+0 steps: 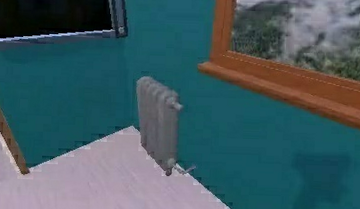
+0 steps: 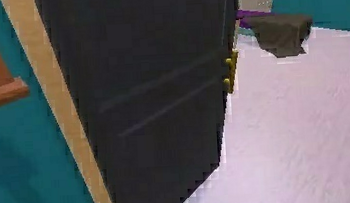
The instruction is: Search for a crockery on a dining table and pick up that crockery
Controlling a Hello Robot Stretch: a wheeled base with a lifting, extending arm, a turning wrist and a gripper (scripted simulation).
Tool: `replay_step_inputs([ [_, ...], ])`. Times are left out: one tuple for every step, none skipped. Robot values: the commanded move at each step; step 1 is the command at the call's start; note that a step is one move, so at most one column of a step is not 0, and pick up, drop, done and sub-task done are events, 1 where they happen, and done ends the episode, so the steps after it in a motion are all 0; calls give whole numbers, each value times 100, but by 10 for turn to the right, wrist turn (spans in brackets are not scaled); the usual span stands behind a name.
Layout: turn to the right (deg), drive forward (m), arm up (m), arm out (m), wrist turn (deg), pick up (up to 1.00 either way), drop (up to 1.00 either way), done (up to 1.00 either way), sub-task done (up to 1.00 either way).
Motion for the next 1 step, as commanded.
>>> replay_step_inputs([
  [0, 5, 0, 0, 0, 0, 0, 0, 0],
])
